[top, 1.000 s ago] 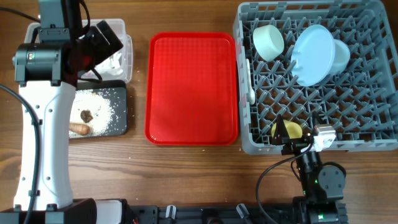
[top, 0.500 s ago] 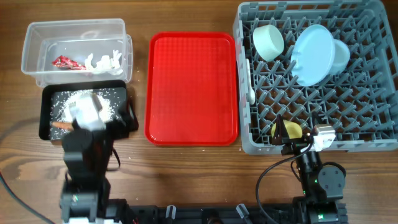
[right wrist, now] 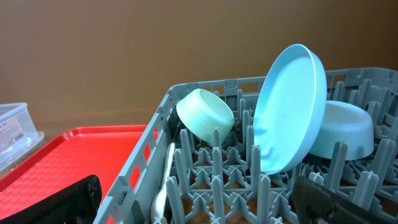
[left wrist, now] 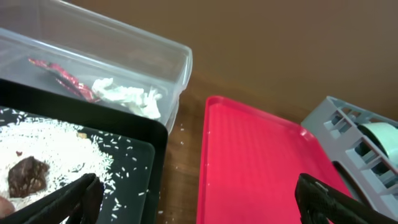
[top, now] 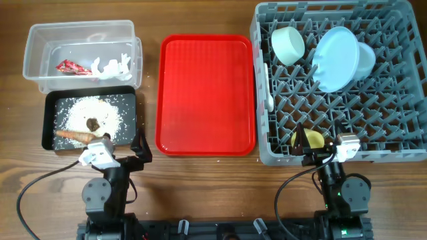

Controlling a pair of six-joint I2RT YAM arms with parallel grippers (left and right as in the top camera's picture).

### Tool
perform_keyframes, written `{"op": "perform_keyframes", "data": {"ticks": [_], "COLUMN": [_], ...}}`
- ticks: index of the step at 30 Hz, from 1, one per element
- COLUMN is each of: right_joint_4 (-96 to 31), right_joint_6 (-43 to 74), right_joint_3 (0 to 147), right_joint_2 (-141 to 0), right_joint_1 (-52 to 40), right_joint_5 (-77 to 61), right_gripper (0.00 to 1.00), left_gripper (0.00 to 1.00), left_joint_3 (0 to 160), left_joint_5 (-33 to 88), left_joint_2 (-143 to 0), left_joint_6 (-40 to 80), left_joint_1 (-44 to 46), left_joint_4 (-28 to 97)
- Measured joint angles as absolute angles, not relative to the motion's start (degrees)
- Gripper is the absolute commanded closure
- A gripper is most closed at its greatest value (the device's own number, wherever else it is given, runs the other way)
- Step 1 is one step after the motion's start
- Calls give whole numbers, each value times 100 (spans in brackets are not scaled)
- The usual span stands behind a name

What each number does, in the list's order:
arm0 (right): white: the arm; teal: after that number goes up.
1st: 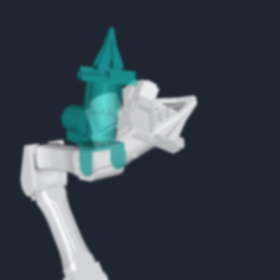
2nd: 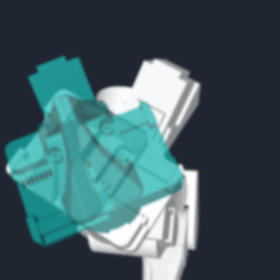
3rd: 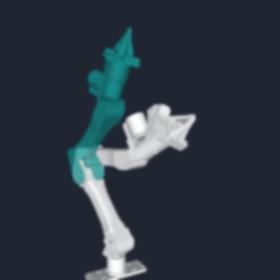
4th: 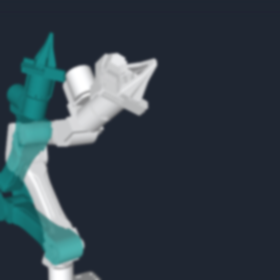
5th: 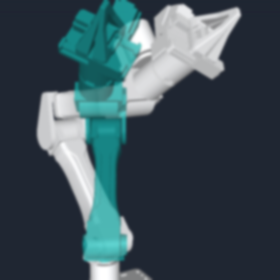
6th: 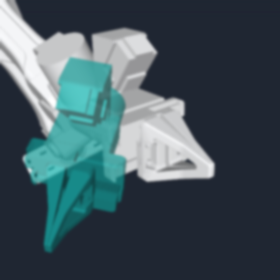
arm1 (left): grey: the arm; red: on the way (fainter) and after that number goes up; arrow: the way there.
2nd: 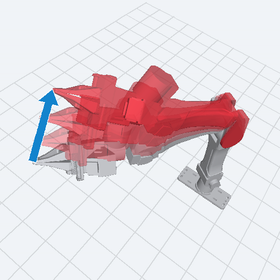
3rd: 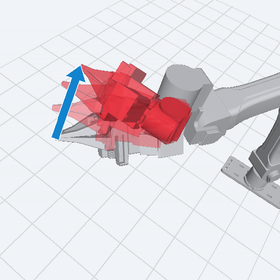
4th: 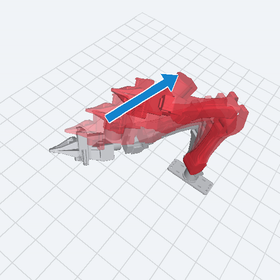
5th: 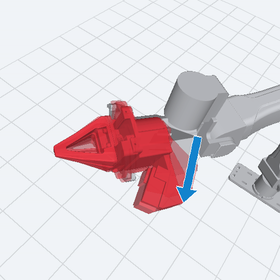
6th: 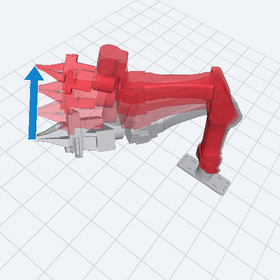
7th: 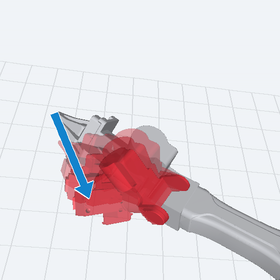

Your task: Sort waste into correct bins and load items into the dishwasher rack

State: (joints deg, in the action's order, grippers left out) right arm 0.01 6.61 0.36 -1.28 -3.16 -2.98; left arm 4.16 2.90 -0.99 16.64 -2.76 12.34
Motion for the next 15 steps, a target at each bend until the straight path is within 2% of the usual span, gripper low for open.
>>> {"op": "perform_keyframes", "data": {"ticks": [3, 7, 15], "right_joint_4": [1, 1, 1], "right_joint_6": [661, 661, 661], "right_joint_3": [36, 36, 36], "right_joint_2": [-128, -128, -128], "right_joint_1": [-316, -316, -316], "right_joint_5": [-301, -298, -298], "right_gripper": [0, 0, 0], "left_gripper": [0, 0, 0], "left_joint_3": [403, 204, 80], "left_joint_5": [290, 287, 287], "left_joint_2": [-84, -78, -78], "left_joint_6": [1664, 1664, 1684], "left_joint_1": [-276, -276, -276], "left_joint_4": [1157, 161, 427]}}
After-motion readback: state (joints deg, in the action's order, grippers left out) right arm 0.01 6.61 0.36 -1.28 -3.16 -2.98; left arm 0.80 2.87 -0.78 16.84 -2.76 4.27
